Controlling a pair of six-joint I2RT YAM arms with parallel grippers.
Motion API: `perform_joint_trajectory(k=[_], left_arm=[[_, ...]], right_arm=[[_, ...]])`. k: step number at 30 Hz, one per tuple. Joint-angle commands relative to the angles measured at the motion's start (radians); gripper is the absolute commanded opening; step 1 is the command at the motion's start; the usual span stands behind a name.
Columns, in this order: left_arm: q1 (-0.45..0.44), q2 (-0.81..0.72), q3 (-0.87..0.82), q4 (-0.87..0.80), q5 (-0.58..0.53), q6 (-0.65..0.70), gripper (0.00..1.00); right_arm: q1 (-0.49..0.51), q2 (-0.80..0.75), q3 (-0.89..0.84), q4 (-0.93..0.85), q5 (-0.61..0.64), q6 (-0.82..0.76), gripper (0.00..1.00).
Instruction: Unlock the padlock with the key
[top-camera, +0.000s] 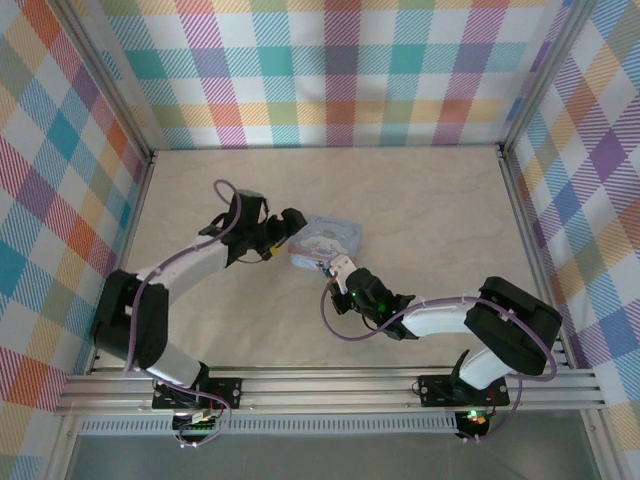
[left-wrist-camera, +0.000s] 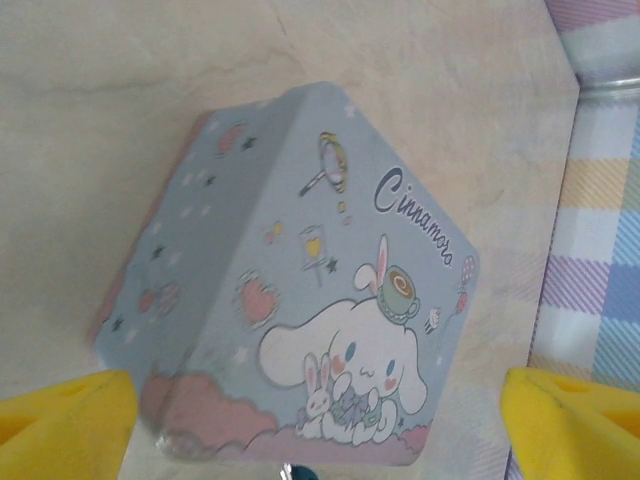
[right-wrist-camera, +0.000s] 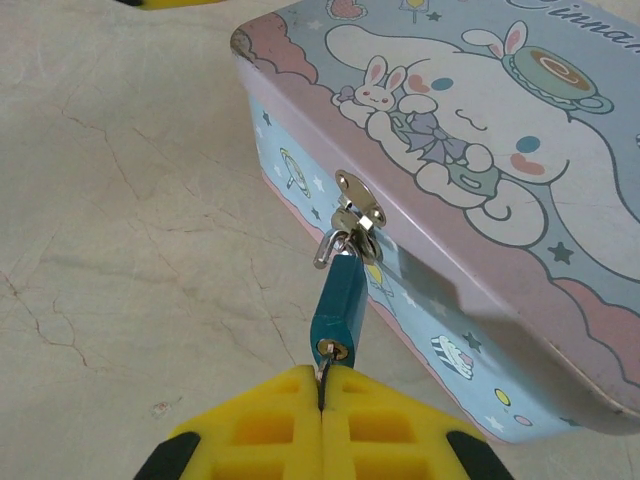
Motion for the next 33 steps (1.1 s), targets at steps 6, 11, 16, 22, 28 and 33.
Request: perform_joint_trajectory(k=[6,11,16,22,28,33], left_arm=[[0.007,0.179,0.186,-0.181,-0.001,0.176,0.93],[0.008,0.225,0.216,-0.200,-0.020,0.201,0.92],[0.007,0.258,0.181,-0.172,0.008,0.182,0.86],[0.006,0.243,0.092,-0.094,0.011,0.122,0.79],[0.006,0.200,-0.045,0.018,-0.007,0.004,0.73],[-0.007,0.147,-0.149,0.101,-0.026,-0.093,0.71]], right_arm=[[-0.007,-0.004,0.030,-0.041,-0.019,0.030,0.00],[-0.009,-0.006,0.028,-0.053,-0.022,0.043,0.00],[-0.013,-0.004,0.026,-0.060,-0.035,0.064,0.00],[-0.029,-0.011,0.015,-0.050,-0.068,0.108,0.00],[-0.099,-0.055,-0.007,-0.040,-0.195,0.234,0.00],[-0.151,-0.097,-0.015,-0.060,-0.282,0.334,0.00]])
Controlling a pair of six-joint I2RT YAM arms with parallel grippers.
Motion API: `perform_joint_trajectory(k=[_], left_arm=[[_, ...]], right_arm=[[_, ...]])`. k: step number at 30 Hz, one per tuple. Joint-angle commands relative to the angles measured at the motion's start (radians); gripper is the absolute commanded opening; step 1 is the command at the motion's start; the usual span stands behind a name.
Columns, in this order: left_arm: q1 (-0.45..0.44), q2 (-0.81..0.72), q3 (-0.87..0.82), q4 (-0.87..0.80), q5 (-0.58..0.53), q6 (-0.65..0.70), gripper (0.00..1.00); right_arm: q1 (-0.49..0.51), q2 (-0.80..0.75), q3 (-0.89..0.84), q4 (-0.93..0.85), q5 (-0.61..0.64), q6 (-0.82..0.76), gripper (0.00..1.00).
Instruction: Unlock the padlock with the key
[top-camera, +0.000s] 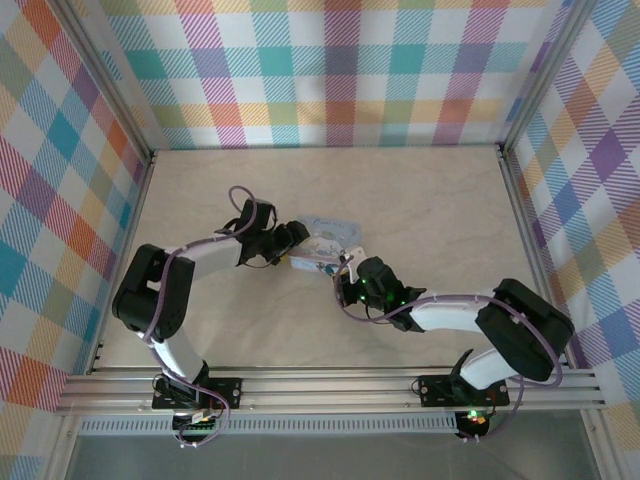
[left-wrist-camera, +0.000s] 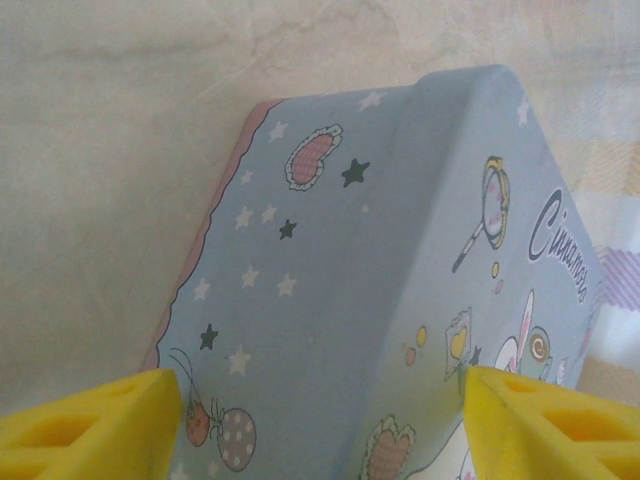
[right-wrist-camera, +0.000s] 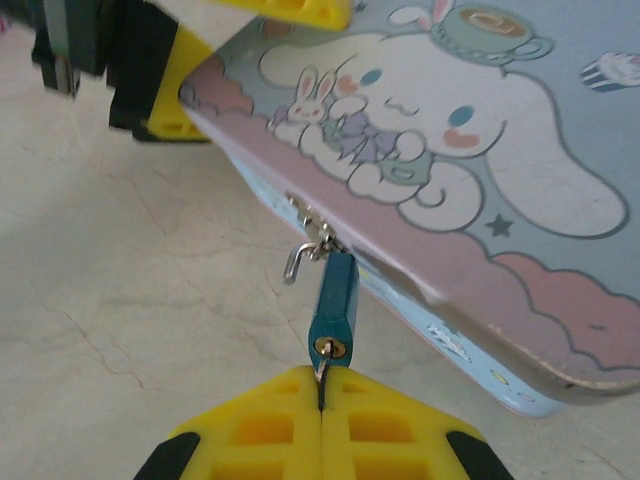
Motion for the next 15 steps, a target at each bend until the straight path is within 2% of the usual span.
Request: perform_joint_trajectory(k=[1,10,15], left_arm=[[-0.016,-0.019,-0.096,-0.049,-0.059,-0.097,0.71],[-0.119,-0.103,-0.271,0.107,-0.159,-0.337,0.72],[-0.164,-0.120,-0.287,0.114,-0.198,-0.383,0.72]], right_arm=[[-0.039,-0.038,-0.018,-0.008,-0.096,0.120,0.00],[-0.112,-0.079,0.005,-0.159,-0.192,0.235,0.00],[-0.155,-0.073,-0.004,-0.196,-0.241,0.296,0.00]])
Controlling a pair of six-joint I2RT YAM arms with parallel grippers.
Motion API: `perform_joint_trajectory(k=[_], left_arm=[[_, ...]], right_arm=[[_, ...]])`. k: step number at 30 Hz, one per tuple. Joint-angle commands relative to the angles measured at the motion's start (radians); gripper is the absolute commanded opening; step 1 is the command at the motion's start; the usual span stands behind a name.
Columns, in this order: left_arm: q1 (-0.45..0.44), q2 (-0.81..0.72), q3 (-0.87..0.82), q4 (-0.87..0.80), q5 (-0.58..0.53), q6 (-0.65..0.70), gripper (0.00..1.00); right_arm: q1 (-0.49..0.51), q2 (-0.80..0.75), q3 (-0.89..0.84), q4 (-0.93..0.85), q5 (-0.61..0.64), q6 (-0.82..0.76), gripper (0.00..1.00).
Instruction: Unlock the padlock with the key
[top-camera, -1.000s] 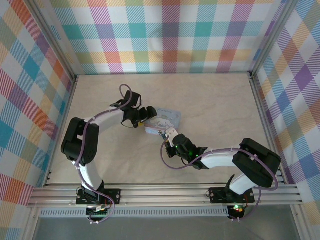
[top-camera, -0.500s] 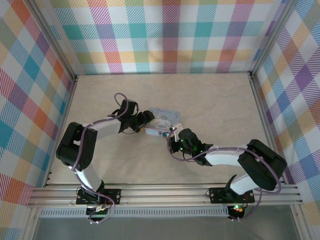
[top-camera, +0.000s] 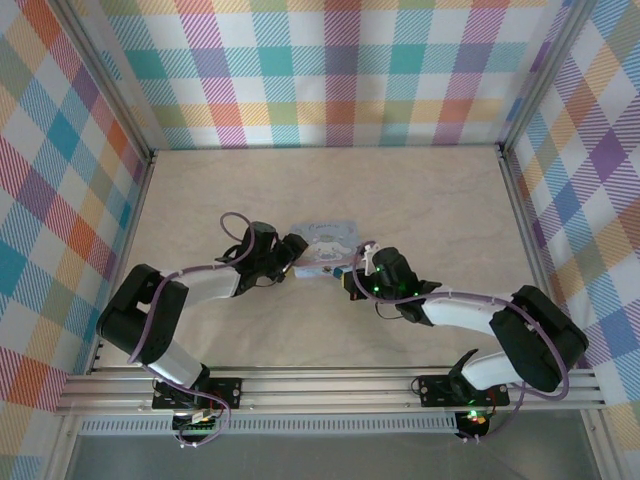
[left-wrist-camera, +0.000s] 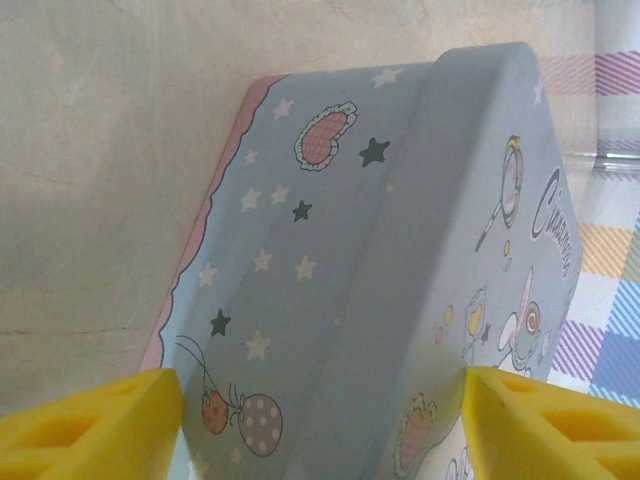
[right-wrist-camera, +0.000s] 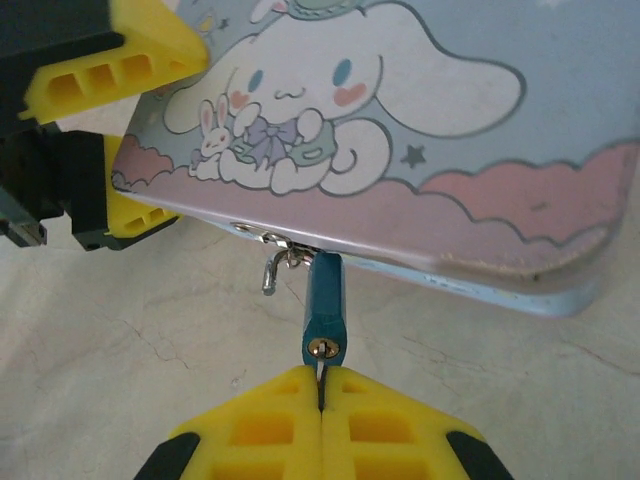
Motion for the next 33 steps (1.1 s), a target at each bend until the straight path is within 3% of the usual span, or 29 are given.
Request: perform_joint_trajectory(k=[1,11,18,23,27,33], left_arm=[[-0.043,0.015,-0.047,-0.119,-0.023,-0.072,0.72],[-0.048,0.015,-0.039,-0.127,-0.028,-0.072,0.72],[-0.048,0.018,-0.036,-0.132,-0.025,-0.068,0.72],[-0.048,0.012,-0.033,-0.145,-0.026,-0.063,0.72],[-0.050,0.002,-0.039,-0.159,-0.024,-0.054,0.72],[-0.061,-0.011,-0.055,-0.164,-0.022,-0.057,0.72]], right_arm=[[-0.030,-0.003,0.001,-0.058,-0.052,0.073,0.00],[-0.115,0.076,-0.015,-0.030,-0.166,0.160,0.02],[-0.127,0.073,-0.015,-0.028,-0.176,0.153,0.25],[-0.132,0.027,0.014,-0.081,-0.204,0.041,0.47],[-0.149,-0.008,-0.001,0.023,-0.252,0.026,0.59],[-0.158,0.076,0.065,0.087,-0.334,0.025,0.67]])
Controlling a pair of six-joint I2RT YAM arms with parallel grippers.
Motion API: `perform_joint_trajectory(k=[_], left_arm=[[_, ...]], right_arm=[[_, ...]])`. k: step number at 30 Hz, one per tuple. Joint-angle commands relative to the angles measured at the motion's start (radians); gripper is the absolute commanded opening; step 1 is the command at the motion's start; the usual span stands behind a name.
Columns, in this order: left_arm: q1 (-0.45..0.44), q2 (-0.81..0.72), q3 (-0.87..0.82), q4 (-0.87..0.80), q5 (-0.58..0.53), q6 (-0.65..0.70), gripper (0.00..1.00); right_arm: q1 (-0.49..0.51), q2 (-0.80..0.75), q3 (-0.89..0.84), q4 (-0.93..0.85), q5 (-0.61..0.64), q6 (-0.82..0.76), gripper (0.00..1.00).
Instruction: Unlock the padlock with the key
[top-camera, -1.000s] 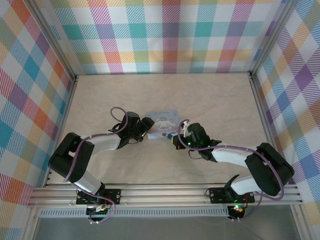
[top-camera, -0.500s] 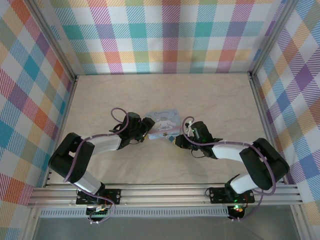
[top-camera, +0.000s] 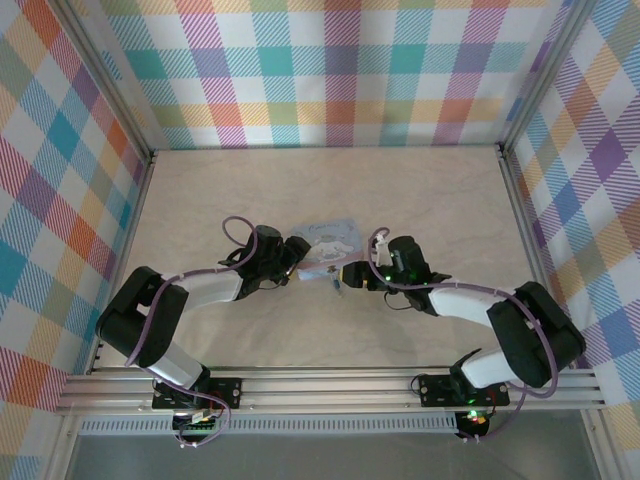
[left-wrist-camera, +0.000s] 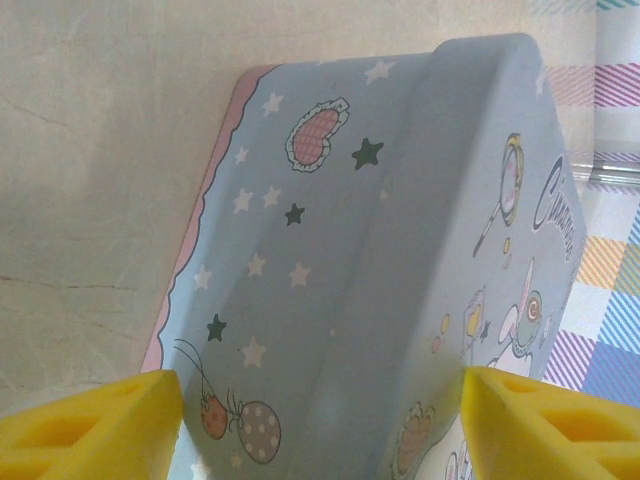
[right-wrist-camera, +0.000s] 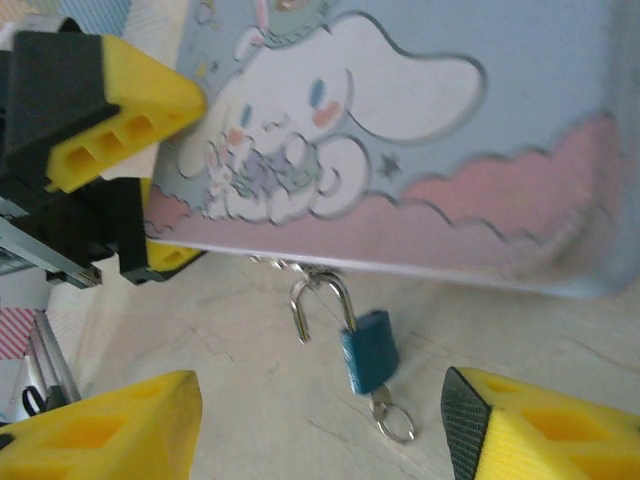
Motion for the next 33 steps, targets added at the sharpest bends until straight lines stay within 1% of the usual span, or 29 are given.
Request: perform_joint_trajectory(k=[1,10,18,23,28,31,33], left_arm=[[-0.023,0.004,-0.048,-0.159,0.018,0.005,0.72],[-0.050,-0.025,-0.081,-0.177,0.011,-0.013,0.72],[-0.067,-0.050,-0.101,-0.190,0.006,-0.028,0.71],[-0.073,-0.066,-0.103,-0.200,-0.004,-0.030,0.72],[-0.074,-0.087,-0.104,-0.213,-0.022,-0.023,0.72],[-0.073,-0.092,-0.101,-0.218,-0.025,-0.020,0.72],[-0.073,-0.093,-0.099,-0.220,-0.025,-0.016,0.72]], right_arm=[[-0.014,0.054,0.055,0.063,-0.063,-0.024,0.67],[-0.059,0.178,0.180,0.056,-0.104,-0.130,0.69],[-0.087,0.244,0.228,0.100,-0.152,-0.182,0.70],[-0.103,0.235,0.206,0.149,-0.186,-0.183,0.71],[-0.118,0.180,0.127,0.188,-0.210,-0.194,0.73],[-0.119,0.161,0.090,0.181,-0.238,-0.199,0.71],[-0.119,0.162,0.069,0.189,-0.254,-0.199,0.67]])
